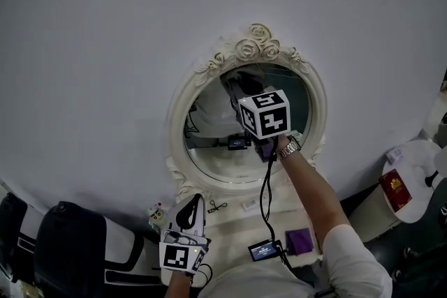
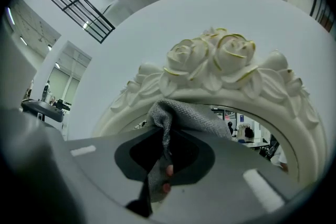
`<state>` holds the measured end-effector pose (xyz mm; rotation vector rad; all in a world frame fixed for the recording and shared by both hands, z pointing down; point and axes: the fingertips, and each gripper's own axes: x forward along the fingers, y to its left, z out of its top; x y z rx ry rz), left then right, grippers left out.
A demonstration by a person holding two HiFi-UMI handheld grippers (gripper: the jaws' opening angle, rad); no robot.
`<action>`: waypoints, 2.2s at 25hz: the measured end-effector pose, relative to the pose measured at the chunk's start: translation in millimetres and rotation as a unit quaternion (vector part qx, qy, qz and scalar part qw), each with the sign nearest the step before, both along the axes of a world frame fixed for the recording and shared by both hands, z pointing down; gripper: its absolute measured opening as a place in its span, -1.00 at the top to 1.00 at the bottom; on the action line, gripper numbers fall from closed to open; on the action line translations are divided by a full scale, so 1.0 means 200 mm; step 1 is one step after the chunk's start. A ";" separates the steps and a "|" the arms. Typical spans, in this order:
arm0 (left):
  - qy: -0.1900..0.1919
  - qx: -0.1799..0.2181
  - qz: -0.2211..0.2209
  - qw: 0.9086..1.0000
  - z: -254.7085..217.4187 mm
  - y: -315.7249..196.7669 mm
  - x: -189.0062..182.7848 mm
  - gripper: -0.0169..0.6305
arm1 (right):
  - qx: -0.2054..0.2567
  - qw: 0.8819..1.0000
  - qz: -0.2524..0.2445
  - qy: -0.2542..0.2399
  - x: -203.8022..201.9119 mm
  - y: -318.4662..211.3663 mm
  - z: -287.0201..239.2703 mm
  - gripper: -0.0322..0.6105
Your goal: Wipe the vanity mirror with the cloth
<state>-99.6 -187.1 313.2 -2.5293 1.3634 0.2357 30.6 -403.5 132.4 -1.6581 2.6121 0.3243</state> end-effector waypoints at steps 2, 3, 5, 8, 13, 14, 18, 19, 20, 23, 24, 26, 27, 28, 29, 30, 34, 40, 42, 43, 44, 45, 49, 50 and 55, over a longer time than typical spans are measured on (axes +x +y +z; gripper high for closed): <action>-0.003 -0.003 0.009 1.000 0.02 -0.01 0.03 0.93 | -0.008 1.000 0.009 -0.017 0.12 0.00 0.01 0.80; -0.004 -0.005 0.013 1.000 0.03 -0.01 0.04 0.93 | -0.011 1.000 0.015 -0.025 0.18 0.00 0.01 0.80; -0.003 -0.009 0.023 1.000 0.05 -0.01 0.07 0.93 | -0.013 0.999 0.032 -0.033 0.29 0.00 0.01 0.80; -0.004 -0.013 0.035 0.999 0.07 -0.02 0.11 0.93 | -0.012 0.997 0.064 -0.030 0.43 0.00 0.03 0.79; -0.001 -0.011 0.044 0.999 0.07 -0.02 0.13 0.93 | -0.014 0.994 0.108 -0.024 0.58 0.00 0.07 0.79; -0.001 -0.011 0.045 0.999 0.07 -0.02 0.13 0.93 | -0.014 0.993 0.116 -0.025 0.61 0.00 0.07 0.79; -0.001 -0.019 0.044 0.999 0.09 -0.01 0.11 0.93 | -0.015 0.988 0.153 -0.027 0.74 0.00 0.10 0.79; -0.001 -0.020 0.043 0.999 0.10 -0.01 0.10 0.93 | -0.018 0.986 0.160 -0.035 0.78 0.00 0.11 0.79; -0.001 -0.022 0.042 0.999 0.10 -0.01 0.09 0.93 | -0.021 0.985 0.164 -0.044 0.80 0.00 0.12 0.79; 0.004 -0.026 0.036 0.999 0.11 -0.01 0.04 0.93 | -0.023 0.986 0.155 -0.064 0.75 0.03 0.14 0.79; 0.007 -0.027 0.034 0.999 0.11 -0.01 0.02 0.93 | -0.021 0.987 0.143 -0.064 0.69 0.04 0.15 0.79; 0.011 -0.028 0.032 0.999 0.11 -0.03 -0.02 0.93 | -0.017 0.992 0.111 -0.055 0.52 0.07 0.17 0.79; 0.011 -0.028 0.031 0.999 0.11 -0.03 -0.03 0.93 | -0.017 0.994 0.095 -0.048 0.42 0.07 0.18 0.79; 0.010 -0.029 0.030 0.999 0.11 -0.04 -0.04 0.93 | -0.018 0.996 0.079 -0.041 0.32 0.07 0.20 0.79; 0.009 -0.030 0.030 0.999 0.12 -0.05 -0.05 0.93 | -0.021 0.997 0.065 -0.035 0.22 0.07 0.22 0.79; 0.008 -0.032 0.029 0.999 0.12 -0.05 -0.06 0.93 | -0.023 0.998 0.051 -0.031 0.12 0.06 0.25 0.79; 0.003 -0.037 0.025 0.999 0.14 -0.05 -0.15 0.93 | -0.031 0.999 0.001 -0.024 -0.24 0.04 0.30 0.79; 0.015 -0.050 0.022 0.998 0.19 -0.05 -0.33 0.93 | -0.013 1.000 -0.010 -0.023 -0.54 0.02 0.31 0.79; 0.017 -0.061 0.025 0.998 0.24 -0.06 -0.38 0.93 | -0.007 0.999 -0.002 -0.034 -0.55 0.01 0.31 0.79; 0.018 -0.067 0.027 0.997 0.26 -0.08 -0.40 0.93 | -0.004 0.999 -0.001 -0.037 -0.55 0.01 0.31 0.79; 0.020 -0.072 0.028 0.997 0.28 -0.10 -0.42 0.93 | -0.002 0.999 0.000 -0.038 -0.54 0.01 0.30 0.79; 0.023 -0.078 0.028 0.996 0.29 -0.11 -0.42 0.93 | -0.002 0.999 0.002 -0.039 -0.54 0.00 0.30 0.79; 0.025 -0.082 0.045 0.995 0.30 -0.11 -0.35 0.93 | -0.005 0.999 0.027 -0.044 -0.38 0.00 0.30 0.79; 0.020 -0.080 0.052 0.995 0.29 -0.10 -0.30 0.93 | -0.007 0.998 0.034 -0.050 -0.30 -0.01 0.31 0.79; 0.025 -0.078 0.057 0.995 0.31 -0.07 -0.12 0.93 | -0.017 0.995 0.082 -0.053 0.14 -0.01 0.37 0.79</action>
